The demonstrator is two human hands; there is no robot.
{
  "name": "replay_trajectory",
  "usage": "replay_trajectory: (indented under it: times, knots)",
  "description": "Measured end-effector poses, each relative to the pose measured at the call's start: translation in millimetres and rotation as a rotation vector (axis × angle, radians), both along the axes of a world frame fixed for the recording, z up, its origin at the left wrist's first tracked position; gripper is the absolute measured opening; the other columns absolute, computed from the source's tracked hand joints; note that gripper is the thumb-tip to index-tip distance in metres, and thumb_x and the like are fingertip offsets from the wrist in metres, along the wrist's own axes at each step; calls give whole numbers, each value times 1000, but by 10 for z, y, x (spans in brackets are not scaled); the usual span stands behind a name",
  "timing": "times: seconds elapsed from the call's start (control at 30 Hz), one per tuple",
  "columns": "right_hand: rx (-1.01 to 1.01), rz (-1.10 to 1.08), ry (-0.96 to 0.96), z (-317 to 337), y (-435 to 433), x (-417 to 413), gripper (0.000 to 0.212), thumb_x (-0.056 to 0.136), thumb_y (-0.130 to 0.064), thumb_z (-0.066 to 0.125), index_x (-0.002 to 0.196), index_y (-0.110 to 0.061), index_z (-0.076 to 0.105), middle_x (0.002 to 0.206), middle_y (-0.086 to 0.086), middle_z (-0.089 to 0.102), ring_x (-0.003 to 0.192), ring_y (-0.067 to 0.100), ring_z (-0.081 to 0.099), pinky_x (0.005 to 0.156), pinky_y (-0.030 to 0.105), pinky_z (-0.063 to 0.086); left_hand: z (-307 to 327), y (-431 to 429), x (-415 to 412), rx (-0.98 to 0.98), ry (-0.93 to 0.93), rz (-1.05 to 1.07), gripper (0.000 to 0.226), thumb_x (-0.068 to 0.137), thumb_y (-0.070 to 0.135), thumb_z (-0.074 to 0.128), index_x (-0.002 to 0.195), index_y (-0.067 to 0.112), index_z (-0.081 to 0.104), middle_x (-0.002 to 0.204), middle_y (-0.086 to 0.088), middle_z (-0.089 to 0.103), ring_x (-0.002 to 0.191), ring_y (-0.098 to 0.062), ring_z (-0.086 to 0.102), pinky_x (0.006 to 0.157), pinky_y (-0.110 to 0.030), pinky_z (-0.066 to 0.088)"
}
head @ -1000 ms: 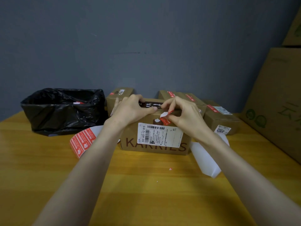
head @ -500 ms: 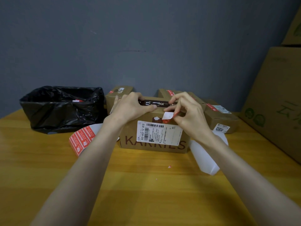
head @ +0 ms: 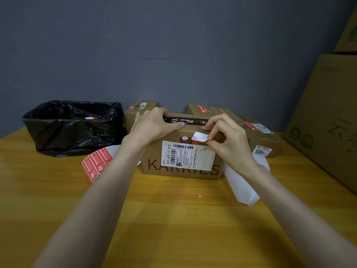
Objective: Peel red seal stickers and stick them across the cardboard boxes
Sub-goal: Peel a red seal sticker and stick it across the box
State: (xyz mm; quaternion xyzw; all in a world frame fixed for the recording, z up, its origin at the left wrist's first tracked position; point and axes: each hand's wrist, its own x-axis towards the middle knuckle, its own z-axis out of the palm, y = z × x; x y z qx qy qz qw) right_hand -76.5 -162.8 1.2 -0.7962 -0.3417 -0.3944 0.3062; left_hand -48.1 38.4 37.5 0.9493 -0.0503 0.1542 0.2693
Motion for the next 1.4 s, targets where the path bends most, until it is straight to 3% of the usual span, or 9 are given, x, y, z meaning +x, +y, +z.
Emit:
replay_trajectory:
  times: [0.17, 0.33, 0.43, 0.73, 0.87, 1.07, 1.3, 1.4]
  knots:
    - [46, 23, 99, 40, -3, -13, 29, 72, 4, 72, 71, -19, 53, 99, 3, 57, 96, 21, 63, 80, 32, 54, -2, 13, 25, -14, 1, -4, 53, 76, 62, 60, 111, 21, 61, 110, 0, 62, 111, -22, 54, 104, -48, 36]
    - [101, 101, 202, 70, -49, -27, 37, 75, 6, 70, 68, -23, 48, 100, -6, 53, 98, 4, 64, 80, 15, 51, -2, 9, 29, -11, 2, 0, 54, 77, 62, 59, 113, 21, 61, 113, -1, 61, 112, -23, 53, 104, -48, 36]
    - [92, 118, 224, 71, -72, -20, 33, 74, 9, 70, 68, -16, 50, 101, -10, 53, 99, -3, 62, 81, 12, 49, -7, 9, 31, -16, 7, 0, 55, 77, 62, 60, 113, 21, 61, 113, -2, 61, 112, -23, 53, 103, -47, 37]
    - [111, 162, 277, 110, -100, -30, 37, 73, 8, 71, 65, -20, 48, 98, -4, 55, 96, 8, 66, 84, 28, 55, 3, 7, 35, -9, 7, -4, 54, 76, 63, 60, 112, 23, 62, 111, 0, 61, 112, -23, 53, 104, -48, 36]
    - [96, 134, 287, 147, -93, -60, 37, 72, 4, 73, 63, -21, 48, 94, -6, 55, 92, 10, 66, 82, 28, 55, 2, 2, 27, -10, 4, 1, 54, 76, 63, 61, 112, 22, 61, 109, 0, 61, 111, -23, 53, 104, -48, 37]
    - [265, 200, 398, 189, -153, -66, 40, 73, 14, 68, 62, -13, 40, 89, 1, 56, 88, 17, 69, 80, 31, 55, -12, 16, 55, -24, 9, -6, 55, 75, 64, 60, 111, 23, 62, 110, -1, 62, 111, -23, 53, 104, -49, 36]
    - [315, 185, 559, 314, -118, -136, 29, 78, 12, 63, 76, -10, 44, 90, 1, 58, 85, 13, 69, 76, 22, 55, 29, -45, -29, 42, 9, 14, 51, 82, 60, 56, 118, 23, 55, 115, 5, 58, 123, -21, 46, 112, -56, 11]
    - [294, 176, 575, 332, -109, -189, 21, 81, 11, 60, 79, -6, 47, 90, 0, 58, 86, 6, 67, 73, 15, 51, -7, -66, -105, 84, -119, 4, 60, 82, 54, 59, 132, 22, 46, 138, 1, 45, 135, -18, 33, 113, -57, 3]
